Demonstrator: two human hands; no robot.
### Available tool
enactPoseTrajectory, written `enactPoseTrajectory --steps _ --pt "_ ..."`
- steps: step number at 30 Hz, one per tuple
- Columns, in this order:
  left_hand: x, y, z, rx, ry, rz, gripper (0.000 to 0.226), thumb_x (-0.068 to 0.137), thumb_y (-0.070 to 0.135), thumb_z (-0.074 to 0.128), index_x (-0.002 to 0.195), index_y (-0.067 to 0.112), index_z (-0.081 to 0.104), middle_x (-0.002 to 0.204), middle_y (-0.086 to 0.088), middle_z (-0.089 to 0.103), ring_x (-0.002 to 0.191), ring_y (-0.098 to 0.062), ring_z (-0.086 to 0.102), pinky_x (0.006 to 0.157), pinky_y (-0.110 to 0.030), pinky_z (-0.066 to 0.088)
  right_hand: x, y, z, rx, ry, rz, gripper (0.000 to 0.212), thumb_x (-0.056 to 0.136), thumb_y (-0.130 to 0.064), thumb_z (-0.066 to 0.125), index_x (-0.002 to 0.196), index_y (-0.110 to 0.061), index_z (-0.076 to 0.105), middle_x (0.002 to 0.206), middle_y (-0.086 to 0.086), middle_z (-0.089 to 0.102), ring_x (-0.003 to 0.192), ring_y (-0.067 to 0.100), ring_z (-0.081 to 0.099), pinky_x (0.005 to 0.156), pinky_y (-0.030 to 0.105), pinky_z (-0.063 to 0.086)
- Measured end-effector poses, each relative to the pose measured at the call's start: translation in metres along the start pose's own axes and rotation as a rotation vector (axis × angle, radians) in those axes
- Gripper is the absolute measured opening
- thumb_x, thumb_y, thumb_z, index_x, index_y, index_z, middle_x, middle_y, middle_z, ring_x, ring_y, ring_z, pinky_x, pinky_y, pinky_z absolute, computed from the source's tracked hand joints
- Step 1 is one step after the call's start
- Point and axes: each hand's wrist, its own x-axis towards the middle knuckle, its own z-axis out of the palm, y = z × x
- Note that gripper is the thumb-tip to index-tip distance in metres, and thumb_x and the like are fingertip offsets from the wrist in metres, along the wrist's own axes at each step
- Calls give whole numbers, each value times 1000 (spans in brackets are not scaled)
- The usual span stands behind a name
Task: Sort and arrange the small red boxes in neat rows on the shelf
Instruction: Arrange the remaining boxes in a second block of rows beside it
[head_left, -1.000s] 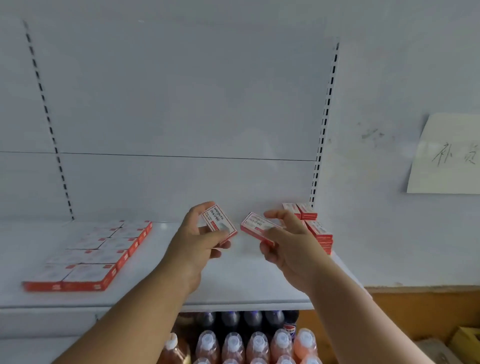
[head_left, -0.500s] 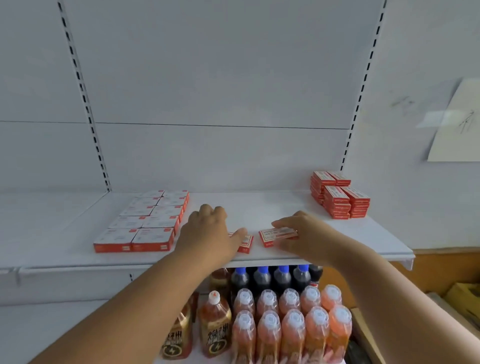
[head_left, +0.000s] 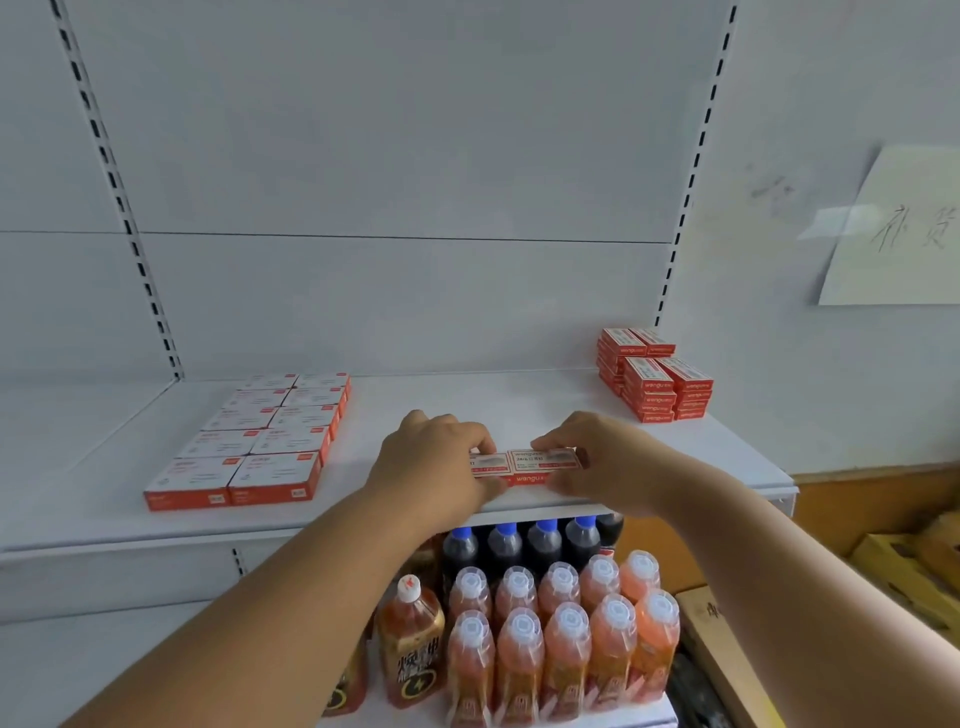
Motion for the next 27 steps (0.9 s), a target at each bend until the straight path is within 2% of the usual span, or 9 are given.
enactPoseTrajectory --steps 3,6,15,19,21,24,27 --pt "2 -1 1 -14 -20 -4 34 82 61 64 110 42 62 100 15 59 97 -13 49 77 -30 46 3 3 0 9 -3 -12 44 88 -32 66 132 -35 58 116 -12 54 96 8 53 85 24 45" --pt "3 -2 1 -72 -71 -3 33 83 55 67 112 40 62 101 11 57 86 -9 57 71 -26 50 4 3 0 5 -3 -24 43 88 -31 66 131 -33 59 117 -11 56 96 8 55 85 23 45" --pt "0 -2 -1 -121 -79 -43 32 82 55 68 110 39 62 101 10 54 82 -8 57 66 -21 45 7 9 3 14 -25 -23 44 86 -34 67 129 -36 60 118 -14 56 98 5 54 90 26 45" --pt "1 -2 -6 -113 -129 -45 33 81 56 68 109 41 60 106 9 53 88 -10 57 72 -25 50 7 4 -2 -26 -54 -30 44 87 -32 66 130 -34 59 119 -12 57 98 7 55 89 26 44" --pt "3 -2 -10 -56 -179 -51 44 78 63 65 115 43 56 114 7 49 98 -13 54 80 -28 49 5 4 -6 -22 -58 -24 49 86 -34 68 134 -33 55 115 -14 55 91 6 56 85 25 45" --pt "8 3 -15 25 -167 -48 65 75 72 61 130 42 46 127 3 40 120 -19 43 95 -34 43 -2 14 -8 64 80 13 52 86 -41 68 135 -32 52 115 -13 57 81 3 56 80 24 48" --pt "16 23 -13 -14 -78 1 55 80 67 58 127 41 48 129 4 42 125 -18 40 102 -36 40 -6 37 -12 91 333 59 31 90 -33 65 120 -25 64 106 -10 61 75 2 54 68 16 42"
